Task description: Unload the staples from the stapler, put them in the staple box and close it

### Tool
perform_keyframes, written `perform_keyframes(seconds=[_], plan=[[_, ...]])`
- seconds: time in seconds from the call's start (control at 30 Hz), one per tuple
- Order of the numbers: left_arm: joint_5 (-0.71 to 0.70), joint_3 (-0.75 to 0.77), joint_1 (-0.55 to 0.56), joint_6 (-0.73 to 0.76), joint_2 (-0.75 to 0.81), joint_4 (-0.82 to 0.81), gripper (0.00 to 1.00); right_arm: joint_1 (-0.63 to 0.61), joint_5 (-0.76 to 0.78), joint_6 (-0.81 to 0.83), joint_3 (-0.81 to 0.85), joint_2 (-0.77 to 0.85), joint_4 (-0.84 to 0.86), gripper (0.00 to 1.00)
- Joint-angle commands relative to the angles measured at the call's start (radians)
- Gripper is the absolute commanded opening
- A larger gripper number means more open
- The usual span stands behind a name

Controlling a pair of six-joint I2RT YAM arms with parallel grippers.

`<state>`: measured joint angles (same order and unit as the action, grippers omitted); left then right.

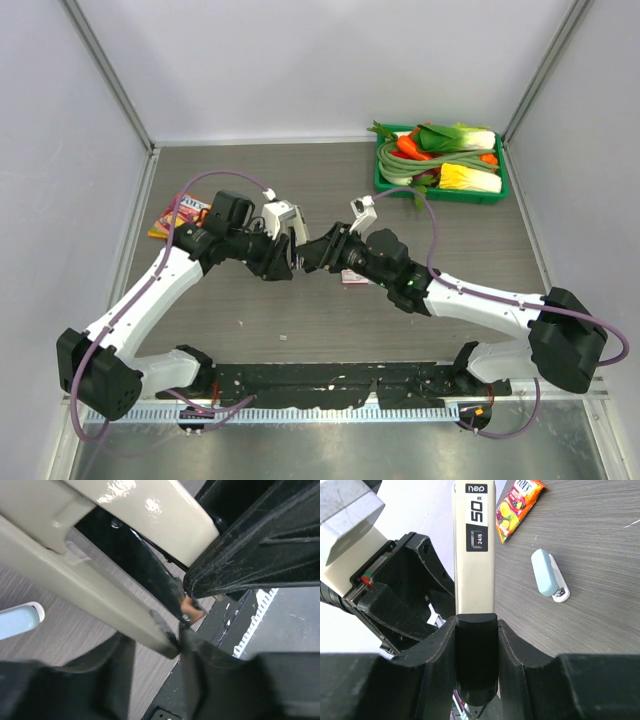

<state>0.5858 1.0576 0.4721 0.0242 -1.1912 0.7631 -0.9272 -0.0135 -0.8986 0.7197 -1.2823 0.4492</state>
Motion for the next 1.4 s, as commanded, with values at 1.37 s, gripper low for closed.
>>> perform_keyframes(seconds=[1.37], plan=[[-0.842, -0.153, 0.295, 0.559, -0.01, -0.278, 0.0, -0.005, -0.218, 0.294, -0.071, 0.422, -0.484, 0.01]])
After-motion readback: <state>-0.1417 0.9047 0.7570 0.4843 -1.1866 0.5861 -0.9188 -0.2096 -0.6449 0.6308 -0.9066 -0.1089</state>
